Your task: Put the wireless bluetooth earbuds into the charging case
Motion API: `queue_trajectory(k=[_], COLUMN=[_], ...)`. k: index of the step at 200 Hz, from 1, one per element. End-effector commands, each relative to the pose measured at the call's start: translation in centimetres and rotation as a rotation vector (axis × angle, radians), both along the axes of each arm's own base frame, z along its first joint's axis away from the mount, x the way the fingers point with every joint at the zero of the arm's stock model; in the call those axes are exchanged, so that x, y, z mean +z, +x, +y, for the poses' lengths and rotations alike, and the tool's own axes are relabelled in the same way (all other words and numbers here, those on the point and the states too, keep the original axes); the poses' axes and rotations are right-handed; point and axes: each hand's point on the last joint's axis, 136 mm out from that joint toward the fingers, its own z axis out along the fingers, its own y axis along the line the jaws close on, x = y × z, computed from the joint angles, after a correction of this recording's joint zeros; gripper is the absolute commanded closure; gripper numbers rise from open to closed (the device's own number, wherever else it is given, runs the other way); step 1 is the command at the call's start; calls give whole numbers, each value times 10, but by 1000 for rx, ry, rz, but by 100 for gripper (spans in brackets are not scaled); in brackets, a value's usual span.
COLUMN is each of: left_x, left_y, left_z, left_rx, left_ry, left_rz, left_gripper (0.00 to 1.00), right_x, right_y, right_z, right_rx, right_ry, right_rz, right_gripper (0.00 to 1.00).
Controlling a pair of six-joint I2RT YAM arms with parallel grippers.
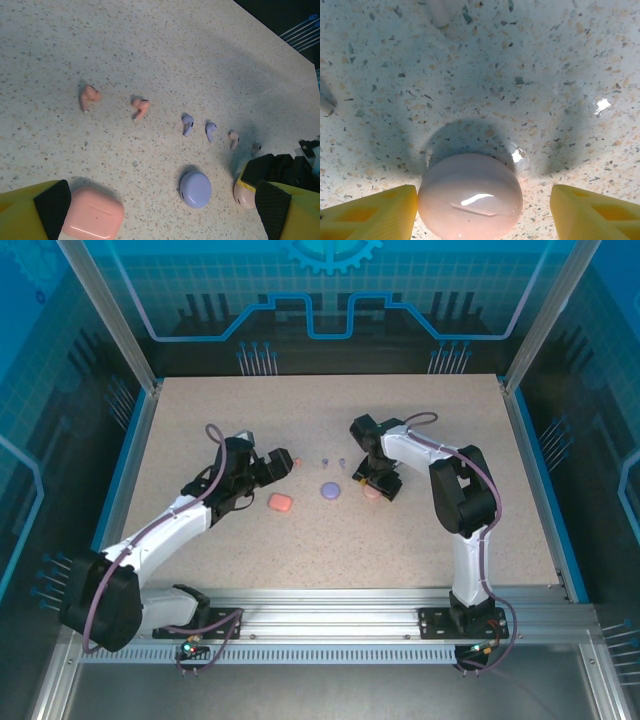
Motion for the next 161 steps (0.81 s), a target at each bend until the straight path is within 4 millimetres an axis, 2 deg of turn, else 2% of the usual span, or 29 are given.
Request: queue_trajectory(k=[1,70,121,161], left_x=[6,0,-5,-8], left_y=[1,-2,-9,-19], left_z=[-13,-32,-56,-81], left_rx=[-34,-71,-146,-196], left_ry=[-5,21,-41,-129], left_rz=[5,30,66,55], left_gripper=[1,1,1,1], right_x=[-14,-25,-29,-28], right_y=[-9,-11,-11,-17], right_z=[-1,6,9,9], right_rx=[8,-32,-32,-24], right_ry=[-27,9,26,50], right_rz=[41,54,54,41], right_gripper=[30,31,45,49])
